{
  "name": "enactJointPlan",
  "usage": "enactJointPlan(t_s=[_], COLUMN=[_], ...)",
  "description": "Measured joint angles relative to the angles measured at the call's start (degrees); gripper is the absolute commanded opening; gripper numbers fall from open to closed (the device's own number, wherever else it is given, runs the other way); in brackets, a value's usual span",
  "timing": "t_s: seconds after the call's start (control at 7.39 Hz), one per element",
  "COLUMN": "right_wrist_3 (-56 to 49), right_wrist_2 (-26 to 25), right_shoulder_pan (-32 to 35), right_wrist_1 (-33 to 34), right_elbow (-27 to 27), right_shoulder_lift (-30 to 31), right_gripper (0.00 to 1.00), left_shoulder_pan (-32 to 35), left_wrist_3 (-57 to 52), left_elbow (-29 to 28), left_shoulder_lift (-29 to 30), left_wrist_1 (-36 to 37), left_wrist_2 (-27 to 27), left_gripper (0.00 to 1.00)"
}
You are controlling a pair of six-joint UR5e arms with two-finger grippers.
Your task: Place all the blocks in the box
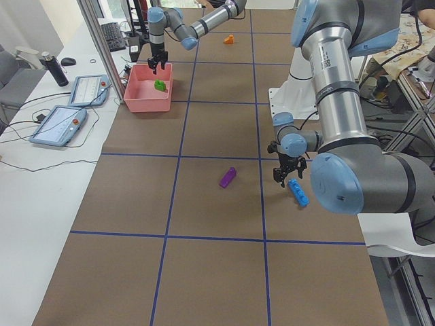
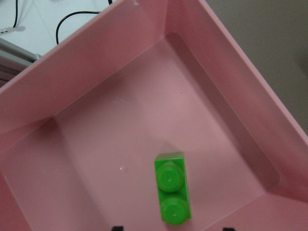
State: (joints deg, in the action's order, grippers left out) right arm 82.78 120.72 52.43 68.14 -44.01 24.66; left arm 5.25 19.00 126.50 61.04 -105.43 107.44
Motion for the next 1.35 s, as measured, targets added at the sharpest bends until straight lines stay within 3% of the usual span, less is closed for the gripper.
enactJointPlan(t_s=[0.14,0.27,0.41,0.54,1.08,1.35], right_wrist_3=[-0.1,-0.2,-0.3,-0.4,-0.5,-3.4], right_wrist_2=[0.0,0.0,0.0,0.0,0.2,3.4], right_shoulder_pan=[0.0,0.1,0.2,0.3,0.9,3.9], right_wrist_1=[0.0,0.0,0.0,0.0,0.0,0.2], right_elbow=[0.0,-0.1,-0.2,-0.3,-1.2,-1.7], right_shoulder_lift=[0.0,0.0,0.0,-0.1,0.0,1.0], right_gripper=[1.00,1.00,1.00,1.00,1.00,1.00], left_shoulder_pan=[-1.0,-1.6,-1.9,-2.0,-0.5,9.2], left_wrist_3=[0.6,1.0,1.4,1.5,2.3,2.7], left_elbow=[-1.6,-3.1,-4.0,-4.3,-0.3,6.1], left_shoulder_lift=[1.0,2.3,3.1,3.2,0.3,1.2], left_wrist_1=[0.0,0.0,0.0,0.0,0.1,1.7], left_wrist_2=[0.0,0.0,0.1,0.2,1.7,8.0], left_gripper=[0.98,0.68,0.15,0.00,0.00,0.00])
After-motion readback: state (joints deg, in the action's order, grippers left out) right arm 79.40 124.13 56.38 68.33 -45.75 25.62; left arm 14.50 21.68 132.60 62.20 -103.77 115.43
